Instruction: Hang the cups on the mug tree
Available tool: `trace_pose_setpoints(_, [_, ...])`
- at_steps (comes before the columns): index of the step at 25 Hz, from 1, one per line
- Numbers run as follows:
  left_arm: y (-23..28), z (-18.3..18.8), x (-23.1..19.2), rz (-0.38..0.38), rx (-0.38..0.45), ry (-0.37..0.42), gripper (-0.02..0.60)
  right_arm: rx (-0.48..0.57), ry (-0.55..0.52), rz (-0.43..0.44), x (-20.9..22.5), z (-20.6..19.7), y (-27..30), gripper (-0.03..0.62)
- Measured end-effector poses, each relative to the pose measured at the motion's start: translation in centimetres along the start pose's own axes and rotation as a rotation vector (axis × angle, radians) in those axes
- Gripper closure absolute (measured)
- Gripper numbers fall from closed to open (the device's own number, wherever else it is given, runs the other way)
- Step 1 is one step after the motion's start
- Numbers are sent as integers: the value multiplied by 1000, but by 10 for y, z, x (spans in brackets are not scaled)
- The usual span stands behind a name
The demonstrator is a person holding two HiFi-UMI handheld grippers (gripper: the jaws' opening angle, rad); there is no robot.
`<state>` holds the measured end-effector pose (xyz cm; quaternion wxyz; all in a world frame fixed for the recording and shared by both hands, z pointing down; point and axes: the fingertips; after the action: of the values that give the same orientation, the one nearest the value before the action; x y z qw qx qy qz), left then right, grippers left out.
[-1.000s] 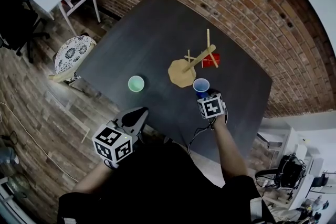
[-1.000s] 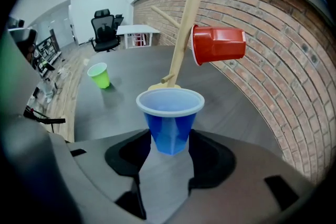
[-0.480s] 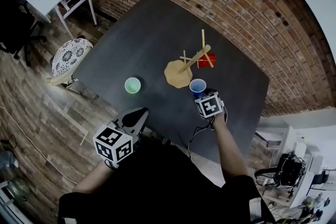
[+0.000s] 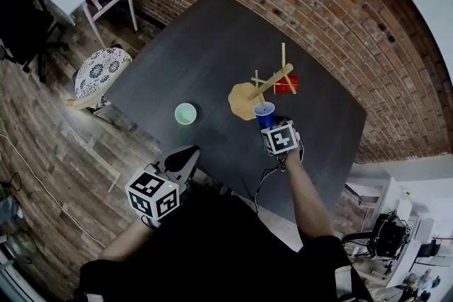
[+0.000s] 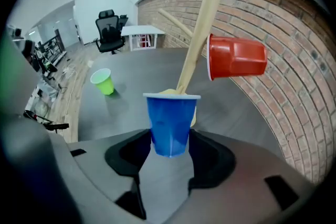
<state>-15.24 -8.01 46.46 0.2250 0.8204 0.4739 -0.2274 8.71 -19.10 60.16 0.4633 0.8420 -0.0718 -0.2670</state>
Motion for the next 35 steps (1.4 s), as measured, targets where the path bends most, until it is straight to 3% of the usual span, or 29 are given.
trace_pose_setpoints(5, [-9, -1, -3, 27, 5, -6, 560, 116, 24, 6, -4, 31, -1, 344])
trace_pose_setpoints(16, [-23, -7, -7, 53, 3, -24, 560, 18, 49, -67, 6, 39, 12, 344])
trace_pose_setpoints(20, [-24, -10, -6, 59, 5, -33, 560, 97, 64, -21, -4, 45, 10, 342])
trace_pose_setpoints(30, [-12, -12, 5, 34, 2, -26, 560, 280, 113, -36, 2, 61, -33, 342])
trace_pose_setpoints(35, [0, -12, 17, 12, 1, -15, 560, 358, 235, -18, 14, 46, -68, 342])
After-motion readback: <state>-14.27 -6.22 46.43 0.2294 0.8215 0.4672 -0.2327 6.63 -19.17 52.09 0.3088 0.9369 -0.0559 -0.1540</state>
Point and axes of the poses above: the fingertips, and each gripper's own axes: y forward along the fingers, x to its right, z out of its top, and after that the axes turned 13 degrees about -z, right-handed
